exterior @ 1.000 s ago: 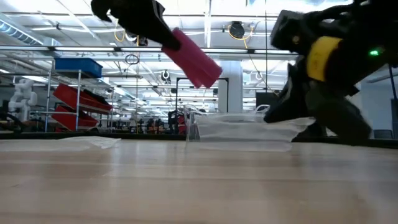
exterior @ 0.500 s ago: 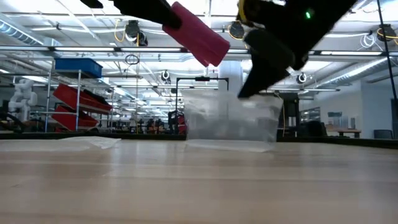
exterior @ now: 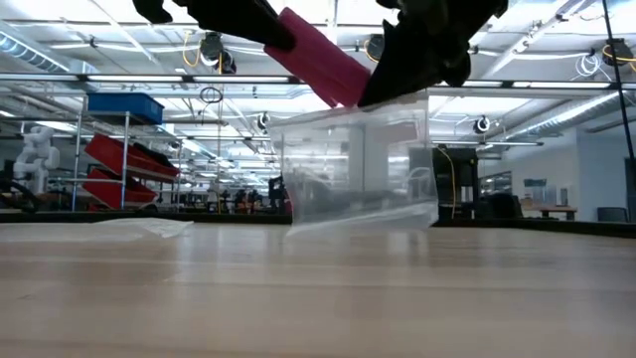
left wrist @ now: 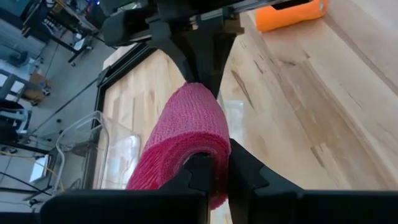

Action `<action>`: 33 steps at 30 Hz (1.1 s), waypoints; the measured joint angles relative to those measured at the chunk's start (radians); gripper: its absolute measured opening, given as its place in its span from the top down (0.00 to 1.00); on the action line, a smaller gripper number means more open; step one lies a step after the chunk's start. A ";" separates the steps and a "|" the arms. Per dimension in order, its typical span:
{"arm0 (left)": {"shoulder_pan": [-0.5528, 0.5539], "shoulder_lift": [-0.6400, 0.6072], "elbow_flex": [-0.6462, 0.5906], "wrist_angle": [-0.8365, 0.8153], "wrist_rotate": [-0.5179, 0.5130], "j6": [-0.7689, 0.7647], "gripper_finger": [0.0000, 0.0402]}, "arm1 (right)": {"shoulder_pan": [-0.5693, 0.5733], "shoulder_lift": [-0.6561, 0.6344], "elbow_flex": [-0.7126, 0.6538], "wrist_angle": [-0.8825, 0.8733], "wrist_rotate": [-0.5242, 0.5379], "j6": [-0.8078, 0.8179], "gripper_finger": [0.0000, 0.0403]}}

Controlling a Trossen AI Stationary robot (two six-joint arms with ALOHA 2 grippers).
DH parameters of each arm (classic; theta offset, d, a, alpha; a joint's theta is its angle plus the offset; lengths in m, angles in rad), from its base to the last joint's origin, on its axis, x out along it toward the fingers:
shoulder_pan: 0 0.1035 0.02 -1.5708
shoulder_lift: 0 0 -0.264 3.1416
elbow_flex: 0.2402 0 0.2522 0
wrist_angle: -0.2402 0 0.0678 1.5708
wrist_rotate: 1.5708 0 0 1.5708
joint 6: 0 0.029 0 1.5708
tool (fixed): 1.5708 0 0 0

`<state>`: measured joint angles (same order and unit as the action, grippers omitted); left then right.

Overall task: Roll bandage
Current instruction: Put the pink bandage into the zip bag

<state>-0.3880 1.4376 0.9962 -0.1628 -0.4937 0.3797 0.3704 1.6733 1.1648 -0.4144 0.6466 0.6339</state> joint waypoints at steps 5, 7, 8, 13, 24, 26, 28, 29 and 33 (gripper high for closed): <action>0.000 0.000 0.000 -0.005 -0.001 0.000 0.93 | -0.030 -0.001 0.000 -0.002 -0.003 -0.010 1.00; -0.004 0.000 0.000 -0.005 -0.001 0.000 0.93 | -0.045 -0.001 0.000 -0.007 0.002 -0.010 1.00; -0.008 0.000 0.000 -0.005 -0.005 0.000 0.93 | -0.052 -0.002 0.000 -0.007 0.004 -0.009 1.00; -0.012 0.000 0.000 -0.050 -0.049 0.000 0.93 | -0.071 -0.002 0.000 -0.005 0.000 -0.011 1.00; -0.024 0.000 0.000 -0.038 -0.192 -0.003 0.93 | -0.070 -0.002 0.000 0.010 -0.050 -0.025 1.00; -0.023 0.000 0.000 -0.038 -0.192 -0.003 0.93 | -0.071 -0.002 0.000 0.015 -0.050 -0.029 1.00; -0.023 0.000 0.000 -0.039 -0.192 -0.003 0.93 | -0.074 -0.002 0.000 0.029 -0.050 -0.036 1.00; -0.022 0.000 0.000 -0.041 -0.192 -0.001 0.93 | -0.077 -0.002 0.000 0.035 -0.050 -0.038 1.00; -0.021 0.000 0.000 -0.067 -0.192 0.003 0.93 | -0.091 -0.002 0.000 0.075 -0.052 -0.060 1.00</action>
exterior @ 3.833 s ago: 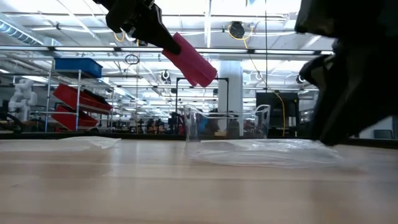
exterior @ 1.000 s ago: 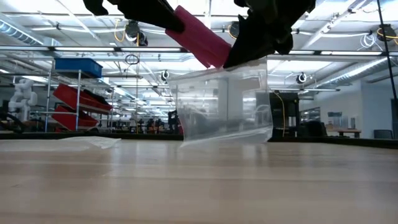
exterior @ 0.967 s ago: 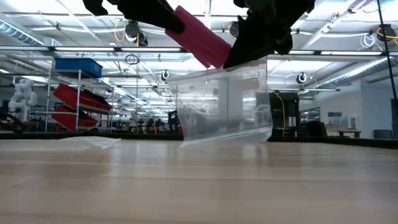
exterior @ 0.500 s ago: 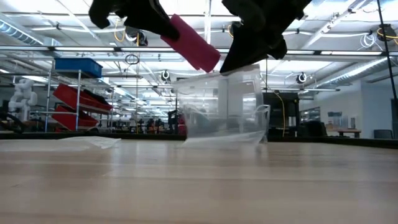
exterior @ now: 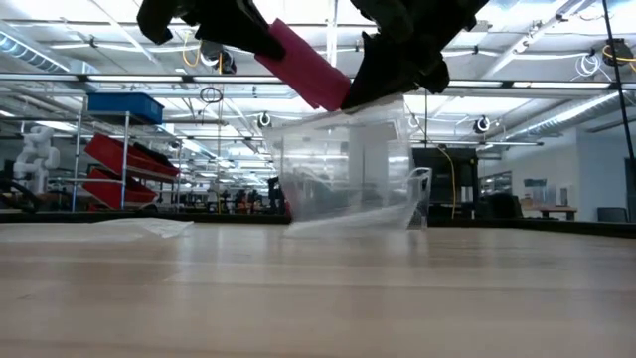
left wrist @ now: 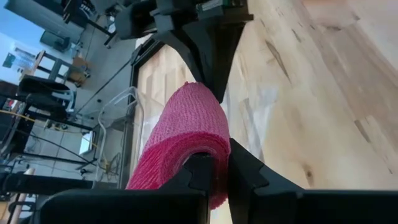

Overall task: Roll bandage
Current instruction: Put the pink bandage into the zip bag

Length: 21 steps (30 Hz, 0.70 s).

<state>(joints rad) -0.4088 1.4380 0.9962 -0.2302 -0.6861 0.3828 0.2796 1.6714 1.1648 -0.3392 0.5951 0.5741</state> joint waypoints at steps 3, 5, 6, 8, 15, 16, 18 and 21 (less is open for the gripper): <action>0.001 0.000 0.000 -0.022 -0.004 0.000 0.93 | -0.016 -0.006 0.000 0.007 -0.017 -0.012 1.00; 0.001 0.000 0.000 -0.035 -0.015 0.000 0.93 | -0.030 -0.017 0.000 0.009 -0.027 -0.010 1.00; 0.001 0.000 0.000 -0.041 -0.021 0.000 0.93 | -0.036 -0.024 0.000 0.008 -0.027 -0.010 1.00; 0.001 -0.001 0.000 -0.055 -0.041 0.000 0.93 | -0.047 -0.036 0.000 0.015 -0.027 -0.010 1.00; 0.001 0.000 -0.001 -0.098 -0.028 0.000 0.93 | -0.072 -0.066 0.001 0.028 -0.017 -0.010 1.00; 0.000 0.000 -0.001 -0.098 -0.028 0.000 0.93 | -0.075 -0.066 0.001 0.028 -0.017 -0.010 1.00; 0.001 0.000 -0.001 -0.098 -0.027 0.000 0.93 | -0.076 -0.067 0.001 0.028 -0.017 -0.011 1.00; 0.001 0.000 -0.001 -0.097 -0.027 0.000 0.93 | -0.076 -0.067 0.001 0.038 -0.018 -0.011 1.00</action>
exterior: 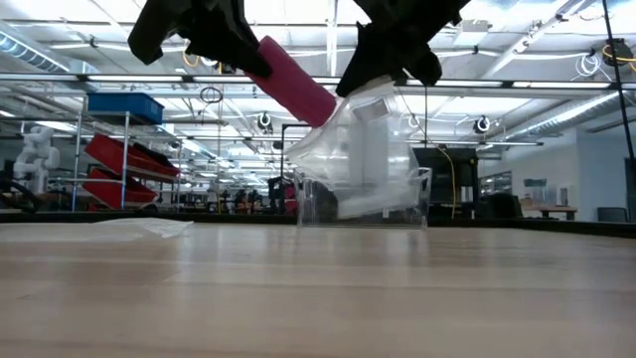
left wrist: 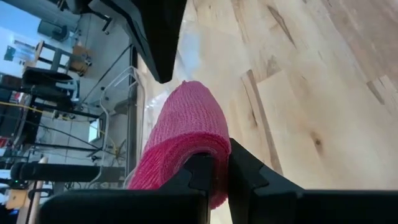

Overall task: Roll bandage
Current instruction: Put the pink bandage into the zip bag

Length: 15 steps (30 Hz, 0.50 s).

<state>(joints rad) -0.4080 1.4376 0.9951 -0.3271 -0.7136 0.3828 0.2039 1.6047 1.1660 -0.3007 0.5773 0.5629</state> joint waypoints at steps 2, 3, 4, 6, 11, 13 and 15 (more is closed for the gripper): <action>0.000 0.000 0.000 0.001 0.000 0.000 0.93 | 0.000 0.000 0.000 0.027 -0.002 -0.002 1.00; 0.000 0.000 0.000 0.001 0.000 0.000 0.93 | 0.000 0.000 0.000 0.044 -0.007 -0.004 1.00; 0.000 0.000 0.000 0.003 -0.002 0.000 0.93 | 0.000 0.000 0.000 0.061 -0.022 -0.009 1.00; 0.000 0.000 0.000 0.005 -0.027 0.000 0.93 | 0.000 0.000 0.000 0.087 -0.064 -0.018 1.00; 0.000 0.000 0.000 0.003 -0.144 -0.004 0.93 | 0.000 0.000 0.000 0.096 -0.082 -0.022 1.00; -0.004 0.000 0.000 0.004 -0.157 -0.003 0.93 | 0.000 0.000 0.000 0.085 -0.083 -0.019 1.00; -0.006 0.000 0.000 0.005 -0.160 -0.003 0.93 | 0.000 0.000 0.000 0.084 -0.086 -0.017 1.00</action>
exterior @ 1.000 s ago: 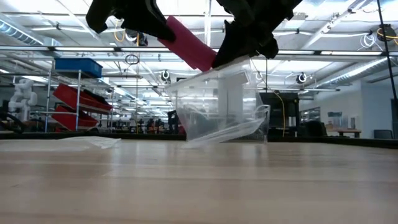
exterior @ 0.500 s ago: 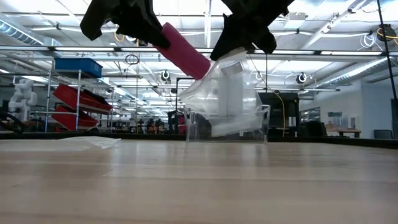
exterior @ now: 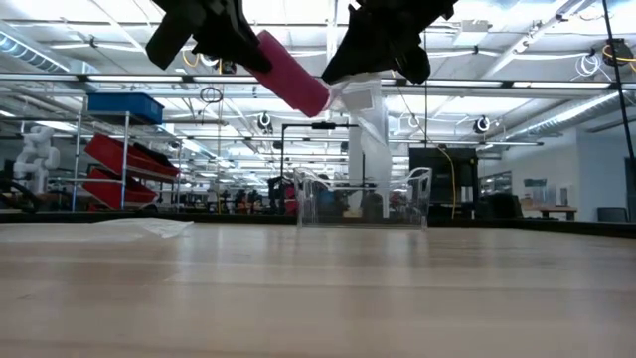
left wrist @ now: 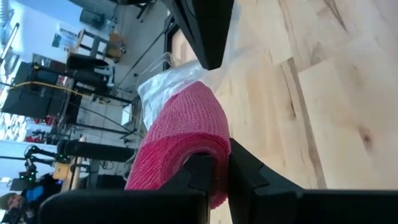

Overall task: Roll bandage
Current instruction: Put the pink bandage into the zip bag

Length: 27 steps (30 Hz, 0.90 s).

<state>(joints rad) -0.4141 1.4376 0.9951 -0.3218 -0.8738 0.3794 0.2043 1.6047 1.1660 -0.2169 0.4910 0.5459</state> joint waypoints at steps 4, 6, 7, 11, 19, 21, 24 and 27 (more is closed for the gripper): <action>0.000 0.000 0.000 0.007 -0.001 0.000 0.93 | 0.000 0.000 0.000 0.020 -0.002 0.000 1.00; 0.000 0.000 0.000 0.012 -0.002 0.001 0.93 | 0.000 0.000 0.000 0.030 -0.032 0.000 1.00; 0.000 0.000 0.000 0.019 -0.003 0.001 0.93 | 0.000 0.000 0.000 0.028 -0.045 0.006 1.00; -0.002 0.000 0.000 0.050 -0.033 0.007 0.93 | 0.000 0.001 0.000 0.027 -0.061 0.014 1.00; -0.018 0.000 0.000 0.079 -0.044 0.022 0.93 | -0.006 0.002 0.000 -0.024 -0.042 0.018 1.00; -0.019 0.000 0.000 0.079 -0.044 0.022 0.93 | -0.006 0.002 0.000 -0.044 -0.007 0.022 1.00; -0.018 0.000 0.000 0.079 -0.044 0.023 0.93 | -0.007 0.002 -0.001 -0.080 0.011 0.036 1.00; -0.018 0.000 0.000 0.087 -0.044 0.029 0.93 | -0.007 0.002 -0.001 -0.100 0.007 0.044 1.00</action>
<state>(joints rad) -0.4324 1.4376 0.9951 -0.2348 -0.9178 0.4080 0.1973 1.6062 1.1652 -0.3172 0.4981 0.5903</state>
